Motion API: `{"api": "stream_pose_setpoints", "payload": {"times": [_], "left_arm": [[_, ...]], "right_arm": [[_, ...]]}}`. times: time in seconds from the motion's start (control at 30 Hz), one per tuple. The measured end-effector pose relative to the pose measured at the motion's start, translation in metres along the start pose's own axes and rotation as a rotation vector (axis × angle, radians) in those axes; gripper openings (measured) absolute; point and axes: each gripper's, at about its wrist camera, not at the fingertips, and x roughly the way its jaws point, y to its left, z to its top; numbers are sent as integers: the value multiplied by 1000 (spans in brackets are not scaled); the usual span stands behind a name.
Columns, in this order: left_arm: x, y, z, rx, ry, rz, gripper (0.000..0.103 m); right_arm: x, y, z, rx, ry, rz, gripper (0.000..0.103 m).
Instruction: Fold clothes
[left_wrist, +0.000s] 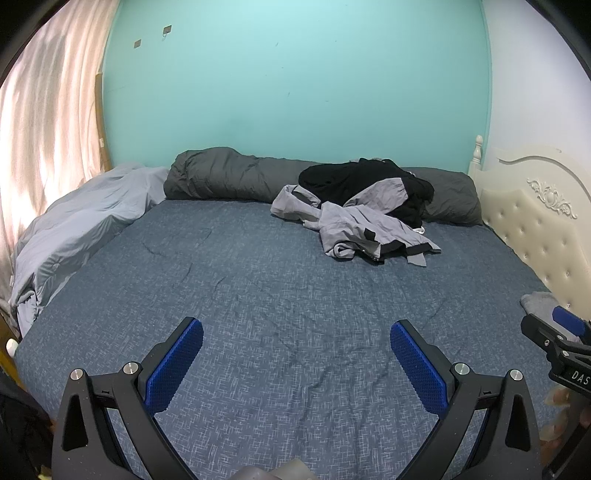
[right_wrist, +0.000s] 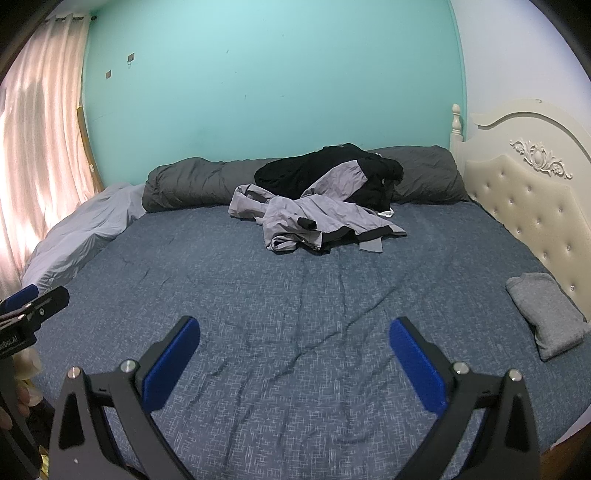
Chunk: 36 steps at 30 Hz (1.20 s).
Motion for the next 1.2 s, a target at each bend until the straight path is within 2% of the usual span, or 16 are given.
{"api": "stream_pose_setpoints", "payload": {"times": [0.93, 1.2], "left_arm": [[3, 6, 7, -8, 15, 4, 103], [19, 10, 7, -7, 27, 16, 103]], "right_arm": [[4, 2, -1, 0, 6, 22, 103], [18, 0, 1, 9, 19, 50, 103]]}}
